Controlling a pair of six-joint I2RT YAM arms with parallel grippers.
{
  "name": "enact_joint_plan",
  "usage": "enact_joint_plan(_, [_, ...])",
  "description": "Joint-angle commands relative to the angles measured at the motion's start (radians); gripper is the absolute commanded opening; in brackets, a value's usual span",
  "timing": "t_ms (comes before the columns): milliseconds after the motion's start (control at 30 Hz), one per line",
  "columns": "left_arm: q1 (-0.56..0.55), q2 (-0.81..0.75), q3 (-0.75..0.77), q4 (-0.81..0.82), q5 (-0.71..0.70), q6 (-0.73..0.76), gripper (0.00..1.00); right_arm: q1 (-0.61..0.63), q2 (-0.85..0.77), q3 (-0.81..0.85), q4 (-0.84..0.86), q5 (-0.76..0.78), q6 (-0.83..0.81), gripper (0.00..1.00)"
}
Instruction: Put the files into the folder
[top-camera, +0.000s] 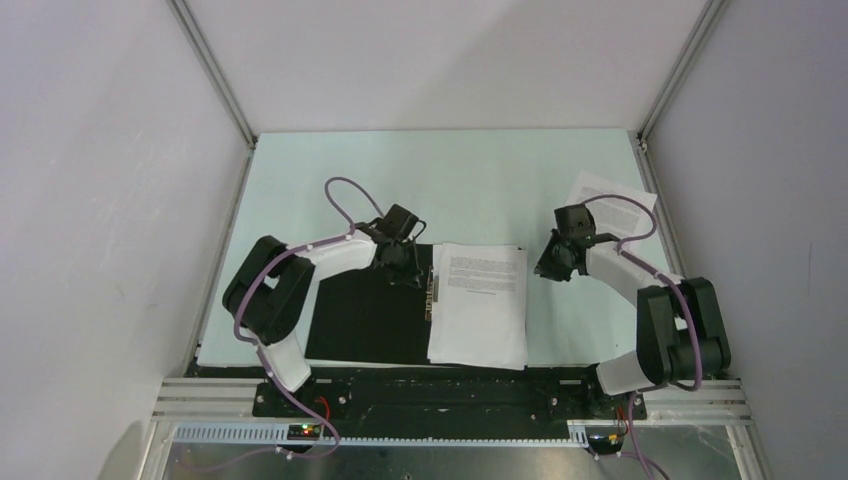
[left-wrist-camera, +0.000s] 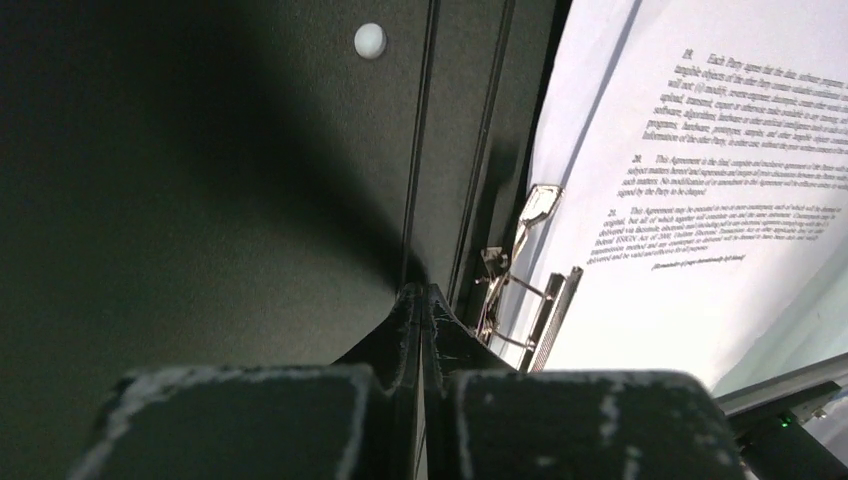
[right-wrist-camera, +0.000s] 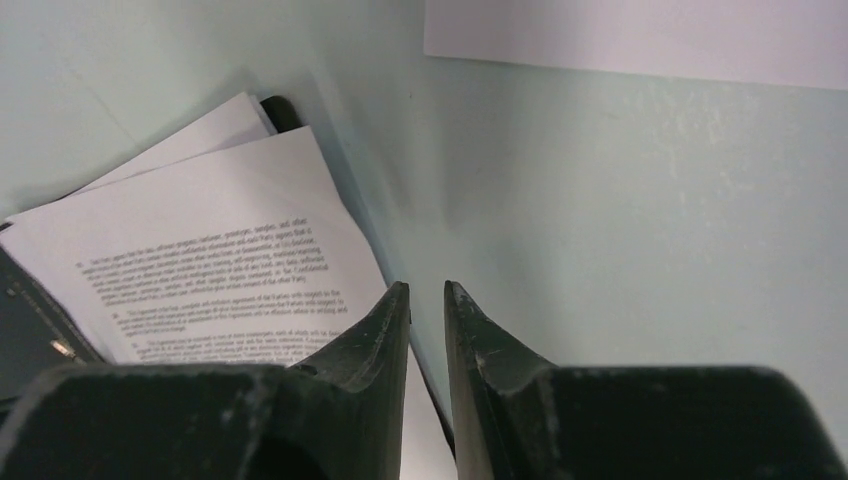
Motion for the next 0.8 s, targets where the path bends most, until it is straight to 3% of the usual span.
enact_joint_plan(0, [0.006,0.035,0.038,0.032,-0.018,-0.007,0.0,0.012,0.08,-0.003,0.093,0.04,0.015,0.23])
enact_joint_plan(300, [0.005,0.077,0.048,0.035,-0.014,0.001,0.0,0.059,0.205,0.07,0.103,0.066,0.022,0.22])
enact_joint_plan(533, [0.006,0.091,0.053,0.034,-0.003,0.011,0.0,0.138,0.234,0.137,0.064,0.124,0.035,0.22])
enact_joint_plan(767, [0.007,0.094,0.053,0.034,-0.002,0.015,0.0,0.141,0.25,0.157,0.024,0.145,0.03,0.26])
